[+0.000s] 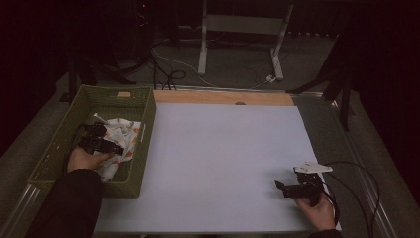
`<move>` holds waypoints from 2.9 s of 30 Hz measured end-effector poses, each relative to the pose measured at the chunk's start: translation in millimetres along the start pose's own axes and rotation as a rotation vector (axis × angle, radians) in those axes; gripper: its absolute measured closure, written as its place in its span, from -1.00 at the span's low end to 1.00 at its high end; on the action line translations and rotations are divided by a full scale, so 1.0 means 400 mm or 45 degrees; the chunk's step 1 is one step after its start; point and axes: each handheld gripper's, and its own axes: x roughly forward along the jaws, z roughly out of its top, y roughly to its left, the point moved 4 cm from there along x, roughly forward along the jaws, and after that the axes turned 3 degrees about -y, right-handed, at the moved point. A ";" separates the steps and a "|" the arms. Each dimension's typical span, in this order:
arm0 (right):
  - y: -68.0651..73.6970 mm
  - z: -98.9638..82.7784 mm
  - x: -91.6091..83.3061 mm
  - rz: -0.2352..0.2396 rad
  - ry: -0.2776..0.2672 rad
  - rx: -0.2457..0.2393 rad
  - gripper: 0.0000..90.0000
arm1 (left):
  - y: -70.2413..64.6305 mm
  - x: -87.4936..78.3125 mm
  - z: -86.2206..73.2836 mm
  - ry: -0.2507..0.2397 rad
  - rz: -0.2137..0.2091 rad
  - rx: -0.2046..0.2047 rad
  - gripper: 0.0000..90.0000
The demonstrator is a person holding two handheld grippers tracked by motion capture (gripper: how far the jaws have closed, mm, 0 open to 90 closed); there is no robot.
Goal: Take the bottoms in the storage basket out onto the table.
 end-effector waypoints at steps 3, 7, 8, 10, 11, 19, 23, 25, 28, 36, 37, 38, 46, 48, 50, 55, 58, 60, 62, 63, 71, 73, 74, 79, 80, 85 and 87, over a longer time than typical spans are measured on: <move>0.000 0.000 0.000 0.002 -0.001 -0.001 -0.82 | -0.001 0.010 -0.003 0.044 0.001 0.010 -0.38; 0.001 0.001 0.001 0.003 -0.001 0.001 -0.82 | -0.004 0.023 -0.006 0.101 -0.004 0.025 -0.31; 0.001 0.001 0.000 0.004 -0.002 0.002 -0.82 | -0.004 0.025 -0.007 0.110 -0.001 0.031 -0.30; 0.001 0.001 0.001 0.004 -0.002 0.001 -0.82 | -0.006 0.031 -0.009 0.142 0.007 0.039 -0.24; 0.001 0.001 0.001 0.005 -0.003 0.002 -0.82 | -0.008 0.034 -0.010 0.155 0.008 0.046 -0.18; 0.002 0.002 -0.001 0.005 -0.004 0.000 -0.82 | -0.014 0.039 -0.012 0.194 -0.019 0.069 0.15; 0.001 0.001 0.000 0.004 0.000 0.001 -0.82 | -0.014 0.035 -0.011 0.184 -0.030 0.067 0.41; 0.000 0.001 0.000 0.000 0.002 -0.001 -0.82 | -0.013 0.033 -0.011 0.183 -0.034 0.064 0.52; -0.001 0.000 0.000 -0.004 0.003 -0.003 -0.82 | -0.011 0.030 -0.010 0.178 -0.039 0.053 0.63; -0.004 -0.002 0.000 -0.019 0.017 -0.006 -0.82 | -0.007 0.013 -0.006 0.129 -0.068 0.017 0.72; -0.006 -0.003 0.001 -0.020 0.019 -0.007 -0.82 | -0.007 0.011 -0.005 0.121 -0.072 0.013 0.72; -0.006 -0.004 0.001 -0.022 0.023 -0.004 -0.82 | -0.006 0.008 -0.004 0.110 -0.074 0.007 0.73; -0.007 -0.006 0.002 -0.029 0.040 -0.007 -0.82 | -0.007 -0.016 0.003 0.026 -0.133 -0.031 0.74; -0.006 -0.006 0.003 -0.026 0.042 -0.006 -0.82 | -0.008 -0.021 0.005 -0.001 -0.157 -0.047 0.74; -0.008 -0.006 0.002 -0.029 0.040 -0.011 -0.82 | -0.009 -0.026 0.006 -0.024 -0.186 -0.060 0.75; -0.009 -0.006 -0.002 -0.032 0.036 -0.006 -0.82 | -0.007 -0.046 0.008 -0.096 -0.263 -0.106 0.75; -0.010 -0.006 -0.004 -0.032 0.034 -0.005 -0.82 | -0.006 -0.064 0.009 -0.160 -0.329 -0.145 0.75; -0.010 -0.006 -0.004 -0.033 0.034 -0.005 -0.82 | -0.007 -0.076 0.009 -0.202 -0.369 -0.167 0.75; -0.010 -0.006 -0.004 -0.030 0.032 -0.005 -0.82 | -0.007 -0.085 0.009 -0.227 -0.395 -0.180 0.75; -0.010 -0.006 -0.005 -0.032 0.033 -0.005 -0.82 | -0.006 -0.088 0.009 -0.236 -0.408 -0.186 0.75; -0.011 -0.005 -0.007 -0.033 0.029 0.006 -0.82 | 0.000 -0.126 0.007 -0.341 -0.511 -0.244 0.77; -0.011 -0.005 -0.006 -0.038 0.033 0.008 -0.82 | 0.000 -0.134 0.006 -0.364 -0.539 -0.257 0.77; -0.011 -0.005 -0.006 -0.036 0.030 0.006 -0.82 | 0.001 -0.138 0.006 -0.377 -0.554 -0.261 0.77; -0.012 -0.005 -0.007 -0.033 0.030 0.010 -0.82 | -0.001 -0.162 0.011 -0.440 -0.620 -0.292 0.77; -0.011 -0.005 -0.006 -0.038 0.031 0.013 -0.82 | -0.002 -0.165 0.012 -0.445 -0.625 -0.290 0.77; -0.012 -0.005 -0.006 -0.037 0.030 0.009 -0.82 | -0.004 -0.178 0.018 -0.481 -0.653 -0.303 0.77; -0.012 -0.005 -0.006 -0.037 0.030 0.011 -0.82 | -0.007 -0.186 0.022 -0.504 -0.677 -0.311 0.77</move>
